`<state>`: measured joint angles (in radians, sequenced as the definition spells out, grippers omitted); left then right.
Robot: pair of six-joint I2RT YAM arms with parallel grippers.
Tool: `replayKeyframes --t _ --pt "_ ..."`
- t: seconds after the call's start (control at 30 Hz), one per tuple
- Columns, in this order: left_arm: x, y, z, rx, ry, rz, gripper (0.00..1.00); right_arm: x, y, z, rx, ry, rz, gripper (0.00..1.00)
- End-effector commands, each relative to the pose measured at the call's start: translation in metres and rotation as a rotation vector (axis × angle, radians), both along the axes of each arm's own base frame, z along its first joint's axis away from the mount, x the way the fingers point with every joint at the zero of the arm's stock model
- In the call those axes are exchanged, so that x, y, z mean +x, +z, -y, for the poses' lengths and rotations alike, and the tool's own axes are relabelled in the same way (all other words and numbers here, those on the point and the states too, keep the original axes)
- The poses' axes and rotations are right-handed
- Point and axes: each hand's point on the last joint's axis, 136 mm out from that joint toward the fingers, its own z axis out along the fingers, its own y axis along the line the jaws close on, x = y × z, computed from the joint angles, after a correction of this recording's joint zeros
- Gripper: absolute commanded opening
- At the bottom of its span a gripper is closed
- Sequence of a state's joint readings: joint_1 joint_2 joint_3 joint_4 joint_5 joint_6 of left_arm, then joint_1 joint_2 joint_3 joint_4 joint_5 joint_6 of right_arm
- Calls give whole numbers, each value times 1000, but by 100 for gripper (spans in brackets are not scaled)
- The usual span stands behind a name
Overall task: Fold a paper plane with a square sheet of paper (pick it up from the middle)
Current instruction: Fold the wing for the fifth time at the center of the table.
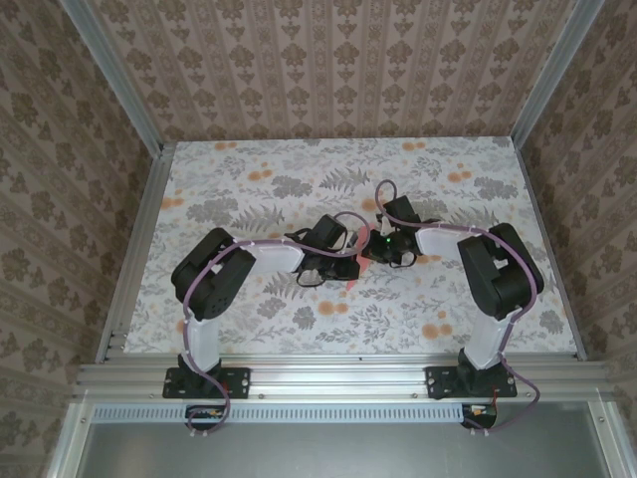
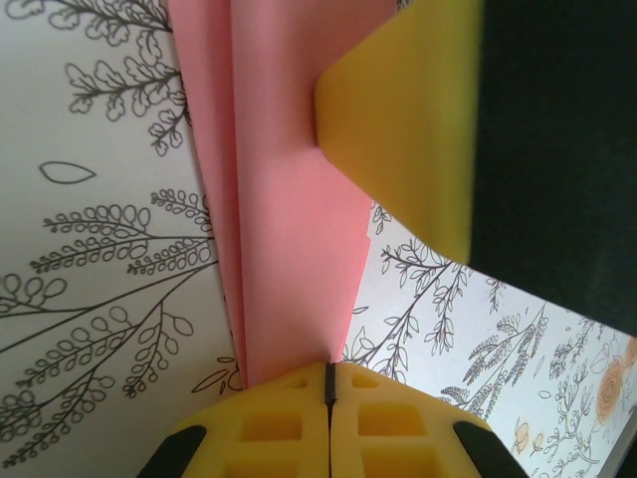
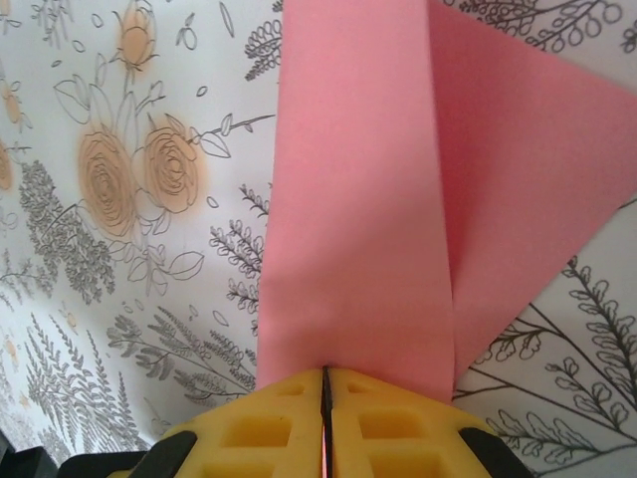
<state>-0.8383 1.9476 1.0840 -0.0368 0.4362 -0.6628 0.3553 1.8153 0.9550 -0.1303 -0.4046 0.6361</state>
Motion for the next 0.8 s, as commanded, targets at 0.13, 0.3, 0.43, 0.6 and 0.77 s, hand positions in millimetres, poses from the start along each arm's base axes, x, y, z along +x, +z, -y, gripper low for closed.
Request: replayKeyframes --t 0.13,0.3,0.43,0.6,0.77 --pt "-22 -36 -28 166 22 -88 6 9 -11 -3 -5 -3 -22 10" --pt "-19 -30 -26 149 22 -78 6 7 -25 -2 -21 0 -51 10" --pt "-16 -15 -20 95 24 -73 7 4 -32 1 -38 -3 -71 10" --pt "-4 25 -4 -51 38 -47 9 -2 -41 7 -74 -2 -103 10" --pt "17 52 -1 -163 101 -12 13 -6 -45 10 -93 -2 -121 10"
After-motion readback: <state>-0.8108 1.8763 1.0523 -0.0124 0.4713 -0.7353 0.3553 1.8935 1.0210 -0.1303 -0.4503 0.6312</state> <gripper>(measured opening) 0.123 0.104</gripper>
